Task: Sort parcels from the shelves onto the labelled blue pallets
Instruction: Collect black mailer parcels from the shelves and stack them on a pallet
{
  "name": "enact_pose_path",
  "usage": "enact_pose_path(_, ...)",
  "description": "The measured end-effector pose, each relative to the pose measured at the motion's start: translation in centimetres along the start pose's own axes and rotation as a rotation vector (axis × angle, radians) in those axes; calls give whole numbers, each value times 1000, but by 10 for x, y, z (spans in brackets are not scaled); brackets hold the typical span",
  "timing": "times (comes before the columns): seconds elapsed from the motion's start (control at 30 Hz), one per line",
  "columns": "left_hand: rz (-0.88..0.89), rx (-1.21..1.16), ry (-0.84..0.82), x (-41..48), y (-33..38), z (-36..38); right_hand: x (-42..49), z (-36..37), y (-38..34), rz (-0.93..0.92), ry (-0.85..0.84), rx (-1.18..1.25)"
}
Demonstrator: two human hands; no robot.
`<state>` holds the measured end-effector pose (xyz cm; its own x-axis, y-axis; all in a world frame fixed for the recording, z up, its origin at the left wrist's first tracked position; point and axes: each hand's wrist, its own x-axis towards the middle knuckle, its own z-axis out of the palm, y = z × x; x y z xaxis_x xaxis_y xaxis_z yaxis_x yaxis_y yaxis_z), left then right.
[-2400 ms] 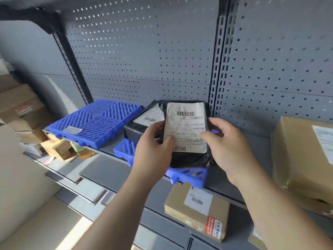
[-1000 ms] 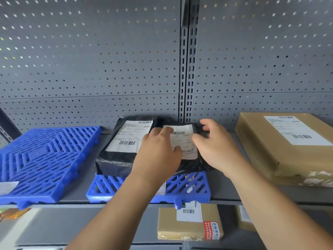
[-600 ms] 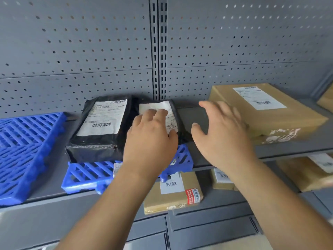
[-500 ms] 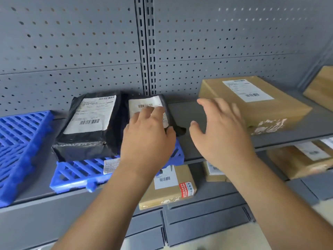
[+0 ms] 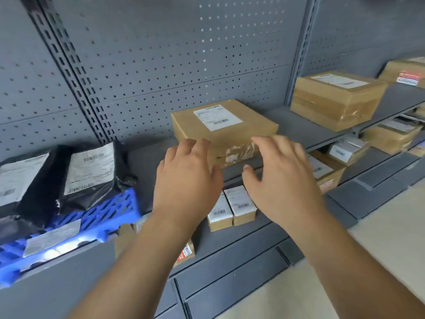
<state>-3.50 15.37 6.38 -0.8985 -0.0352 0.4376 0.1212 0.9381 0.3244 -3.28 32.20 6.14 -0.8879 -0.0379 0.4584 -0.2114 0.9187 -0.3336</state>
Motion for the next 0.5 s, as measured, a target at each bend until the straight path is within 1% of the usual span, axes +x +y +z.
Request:
enact_pose_path(0.23, 156, -100, -101, -4, 135, 60, -26, -59, 134, 162, 35, -41)
enact_pose_path(0.5, 349, -159, -179, 1, 278, 124, -50, -126, 265, 343, 97, -79)
